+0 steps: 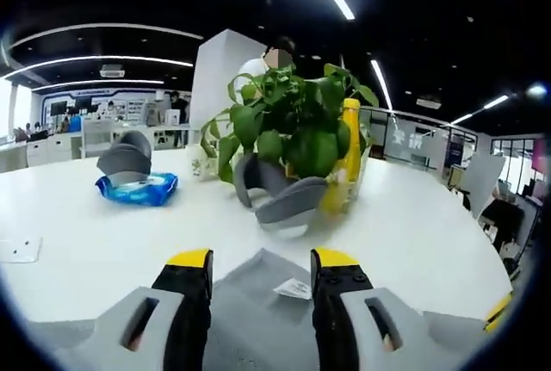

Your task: Fold the towel on the table until its edges align and the towel forms a compact rectangular stack.

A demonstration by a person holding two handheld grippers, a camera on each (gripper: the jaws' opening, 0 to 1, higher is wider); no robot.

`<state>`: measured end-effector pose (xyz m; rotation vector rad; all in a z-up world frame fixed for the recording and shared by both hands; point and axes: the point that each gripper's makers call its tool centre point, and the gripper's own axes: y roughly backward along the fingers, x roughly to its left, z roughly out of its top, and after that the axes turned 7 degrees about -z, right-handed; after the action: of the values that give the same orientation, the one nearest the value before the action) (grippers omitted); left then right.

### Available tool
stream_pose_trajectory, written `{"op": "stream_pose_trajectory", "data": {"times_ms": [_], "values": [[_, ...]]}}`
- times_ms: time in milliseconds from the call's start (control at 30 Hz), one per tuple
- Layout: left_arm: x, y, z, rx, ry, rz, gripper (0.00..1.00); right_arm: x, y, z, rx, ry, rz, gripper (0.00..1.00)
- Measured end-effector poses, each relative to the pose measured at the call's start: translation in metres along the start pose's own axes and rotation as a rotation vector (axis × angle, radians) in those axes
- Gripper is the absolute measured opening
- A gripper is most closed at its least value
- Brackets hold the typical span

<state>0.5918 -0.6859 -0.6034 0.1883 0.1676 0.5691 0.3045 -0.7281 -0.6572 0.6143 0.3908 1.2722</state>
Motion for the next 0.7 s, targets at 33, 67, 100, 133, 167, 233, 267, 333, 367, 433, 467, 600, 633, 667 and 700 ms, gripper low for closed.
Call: {"op": "stream_pose_trajectory", "data": {"times_ms": [33, 67, 100, 133, 167, 233, 267, 333, 367, 433, 467, 600, 633, 667, 700], "values": [[0.001, -0.002, 0.0, -0.001, -0.007, 0.0, 0.45, 0.0, 0.0, 0.0, -0.001, -0.003, 0.0, 0.01], [0.002, -0.003, 0.0, -0.003, -0.01, 0.001, 0.45, 0.0, 0.0, 0.0, -0.002, -0.004, 0.0, 0.01], [0.003, -0.005, 0.0, -0.003, -0.008, 0.0, 0.45, 0.0, 0.0, 0.0, -0.002, -0.005, 0.0, 0.01], [0.004, -0.006, -0.001, -0.001, -0.007, -0.002, 0.43, 0.0, -0.001, 0.0, -0.001, -0.006, -0.001, 0.01], [0.004, -0.009, -0.001, 0.004, -0.009, -0.004, 0.41, 0.0, -0.001, 0.0, 0.0, -0.007, -0.001, 0.01], [0.003, -0.013, -0.003, 0.012, -0.021, -0.013, 0.38, 0.0, -0.001, 0.0, 0.0, -0.008, -0.001, 0.01], [0.003, -0.016, -0.004, 0.021, -0.033, -0.016, 0.39, 0.0, -0.001, 0.0, 0.0, -0.008, 0.0, 0.01], [0.002, -0.02, -0.006, 0.029, -0.041, -0.019, 0.39, 0.0, -0.001, 0.0, 0.002, -0.007, 0.001, 0.01], [0.002, -0.022, -0.008, 0.036, -0.038, -0.02, 0.39, 0.0, -0.001, 0.0, 0.003, -0.007, 0.002, 0.01], [0.001, -0.027, -0.013, 0.054, -0.041, -0.026, 0.39, 0.0, -0.001, 0.001, 0.003, -0.009, 0.004, 0.01], [0.001, -0.028, -0.016, 0.066, -0.047, -0.027, 0.39, 0.0, -0.001, 0.001, 0.003, -0.01, 0.004, 0.01], [0.003, -0.035, -0.029, 0.124, -0.06, -0.027, 0.38, 0.0, -0.001, 0.001, 0.001, -0.016, 0.005, 0.01], [0.002, -0.036, -0.032, 0.137, -0.069, -0.033, 0.37, 0.0, -0.001, 0.001, 0.0, -0.017, 0.005, 0.01], [0.002, -0.036, -0.034, 0.146, -0.071, -0.032, 0.36, 0.0, -0.001, 0.001, -0.001, -0.018, 0.005, 0.01], [0.002, -0.036, -0.038, 0.162, -0.07, -0.031, 0.35, 0.0, -0.002, 0.001, -0.001, -0.019, 0.005, 0.01]]}}
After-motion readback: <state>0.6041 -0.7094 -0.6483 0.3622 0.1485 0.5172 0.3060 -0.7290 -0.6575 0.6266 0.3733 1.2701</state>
